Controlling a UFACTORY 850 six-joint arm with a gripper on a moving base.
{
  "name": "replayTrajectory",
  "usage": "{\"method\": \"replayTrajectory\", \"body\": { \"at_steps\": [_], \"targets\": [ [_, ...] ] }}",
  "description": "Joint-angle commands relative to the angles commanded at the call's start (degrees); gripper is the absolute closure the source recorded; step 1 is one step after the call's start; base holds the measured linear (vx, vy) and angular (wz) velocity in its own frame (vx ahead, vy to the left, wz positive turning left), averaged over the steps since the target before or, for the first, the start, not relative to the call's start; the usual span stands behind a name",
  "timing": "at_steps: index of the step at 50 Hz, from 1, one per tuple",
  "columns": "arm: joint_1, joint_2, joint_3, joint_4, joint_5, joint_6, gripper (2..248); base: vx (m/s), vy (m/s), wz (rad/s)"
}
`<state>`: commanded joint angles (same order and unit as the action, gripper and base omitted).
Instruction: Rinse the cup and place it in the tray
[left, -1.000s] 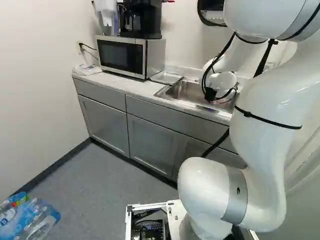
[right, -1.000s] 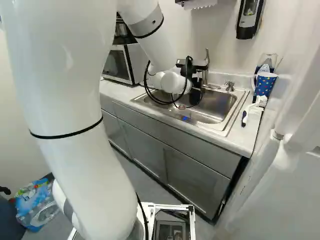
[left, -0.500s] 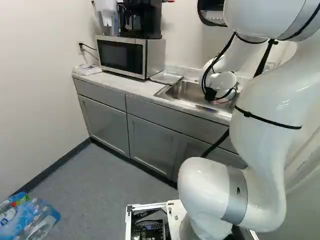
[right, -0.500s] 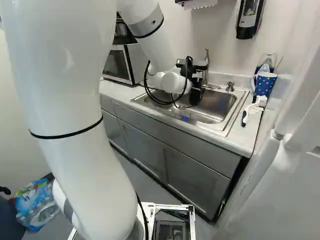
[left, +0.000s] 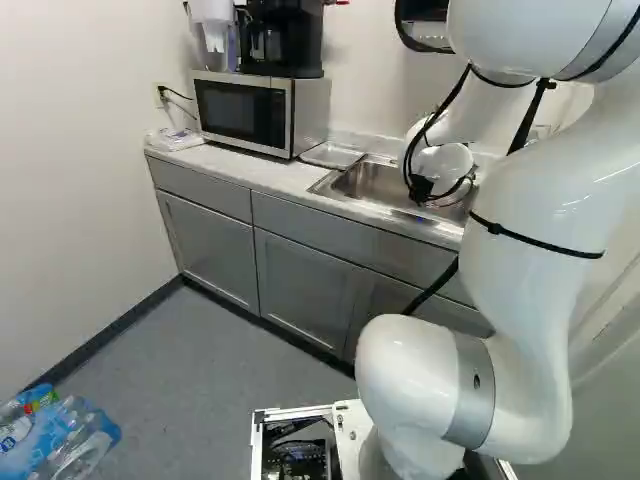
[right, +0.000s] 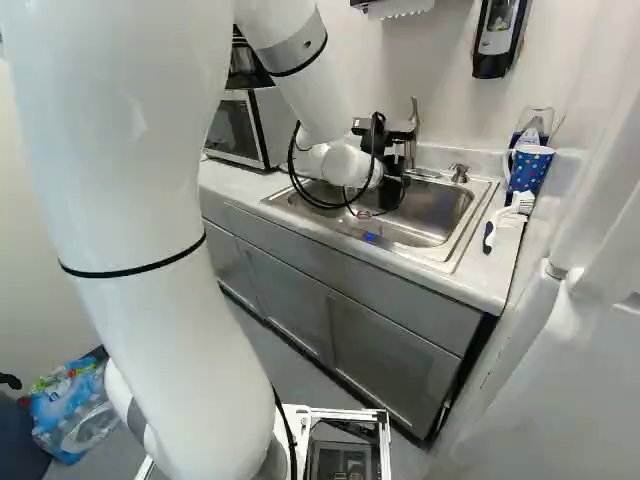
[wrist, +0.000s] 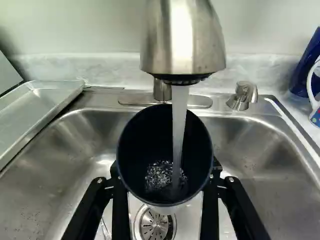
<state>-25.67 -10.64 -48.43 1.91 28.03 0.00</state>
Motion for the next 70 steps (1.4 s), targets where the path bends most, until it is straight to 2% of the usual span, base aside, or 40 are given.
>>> {"method": "replayTrajectory", "body": {
  "at_steps": [70],
  "targets": [
    [0.0,0.0,0.0,0.0,0.0,0.0,125,0.0,0.0,0.0]
  ]
}}
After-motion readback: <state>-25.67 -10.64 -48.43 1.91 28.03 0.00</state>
